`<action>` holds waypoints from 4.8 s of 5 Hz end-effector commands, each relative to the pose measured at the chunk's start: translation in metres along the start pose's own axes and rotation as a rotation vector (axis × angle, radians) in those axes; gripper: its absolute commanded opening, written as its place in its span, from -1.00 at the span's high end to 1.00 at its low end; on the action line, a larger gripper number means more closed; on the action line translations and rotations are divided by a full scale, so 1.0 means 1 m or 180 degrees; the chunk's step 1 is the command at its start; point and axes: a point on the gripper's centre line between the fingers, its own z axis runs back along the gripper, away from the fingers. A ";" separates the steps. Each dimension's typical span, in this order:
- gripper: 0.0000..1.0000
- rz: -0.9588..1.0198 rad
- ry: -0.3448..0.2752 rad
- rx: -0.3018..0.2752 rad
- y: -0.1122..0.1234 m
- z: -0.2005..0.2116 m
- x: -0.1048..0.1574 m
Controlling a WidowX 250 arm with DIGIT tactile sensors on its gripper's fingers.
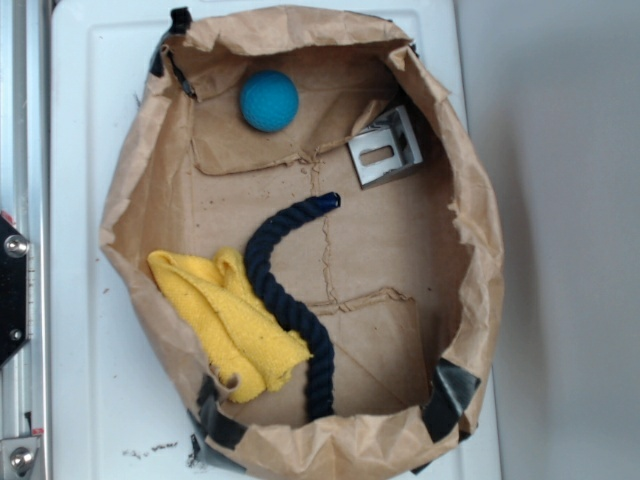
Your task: Grab the blue ball.
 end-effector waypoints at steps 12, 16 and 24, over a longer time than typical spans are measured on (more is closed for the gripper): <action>-1.00 0.3245 -0.0571 0.0782 0.060 -0.069 0.097; -1.00 0.4335 -0.0768 0.0978 0.077 -0.124 0.157; -1.00 0.4618 -0.1172 0.1390 0.131 -0.184 0.127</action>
